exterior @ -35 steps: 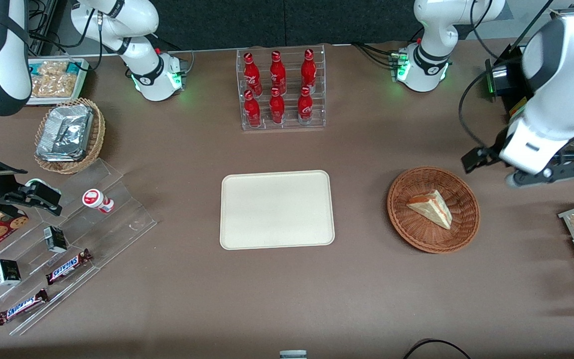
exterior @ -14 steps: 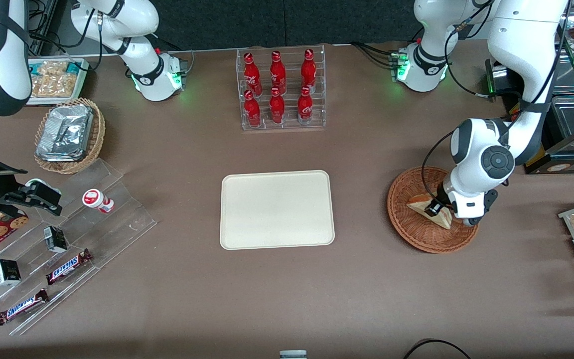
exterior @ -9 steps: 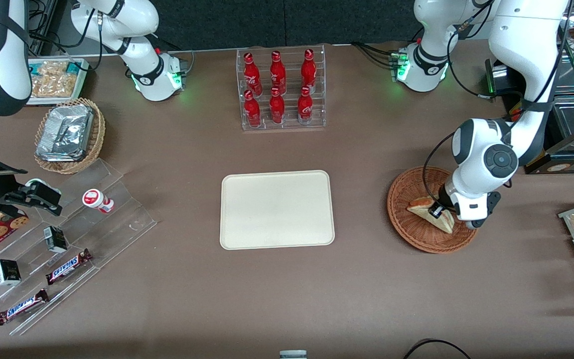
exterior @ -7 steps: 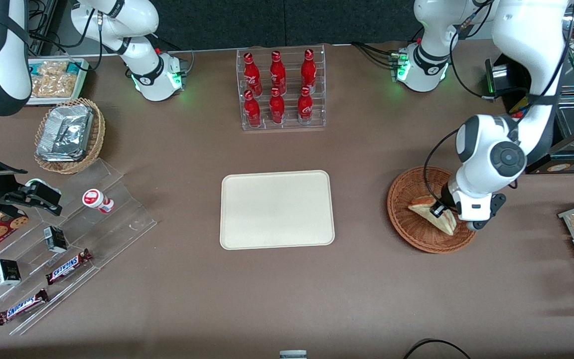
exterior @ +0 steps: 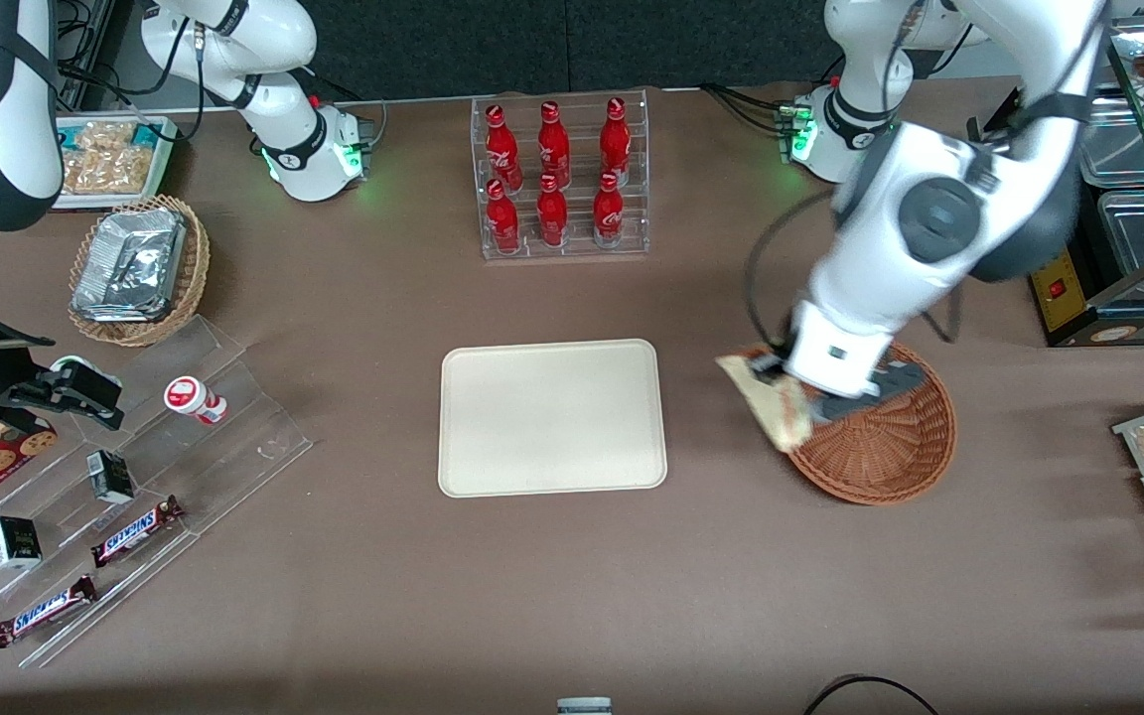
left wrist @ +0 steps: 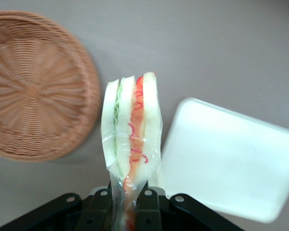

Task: Place sandwich from basket to tray
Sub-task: 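Lift the sandwich and carry it over the white tray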

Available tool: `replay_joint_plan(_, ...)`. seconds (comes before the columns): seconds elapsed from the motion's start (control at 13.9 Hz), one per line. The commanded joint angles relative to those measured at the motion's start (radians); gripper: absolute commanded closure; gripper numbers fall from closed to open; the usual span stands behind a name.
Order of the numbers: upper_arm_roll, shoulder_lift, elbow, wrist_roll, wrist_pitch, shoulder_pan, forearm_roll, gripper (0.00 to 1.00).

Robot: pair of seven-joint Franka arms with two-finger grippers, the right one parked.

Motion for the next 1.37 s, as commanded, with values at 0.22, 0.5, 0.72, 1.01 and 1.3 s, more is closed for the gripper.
replay_joint_plan(0.22, 0.006, 0.185, 0.182, 0.003, -0.011, -0.241, 0.061, 1.0)
replay_joint_plan(0.5, 0.007, 0.394, 0.388, 0.014, -0.005, -0.358, 0.119, 1.0)
replay_joint_plan(0.72, 0.009, 0.521, 0.459, 0.061, 0.074, -0.404, 0.182, 0.98)
replay_joint_plan(1.01, 0.012, 0.649, 0.479, 0.06, 0.202, -0.427, 0.263, 0.98)
replay_joint_plan(1.3, 0.032, 0.719, 0.508, 0.008, 0.214, -0.458, 0.3, 0.97)
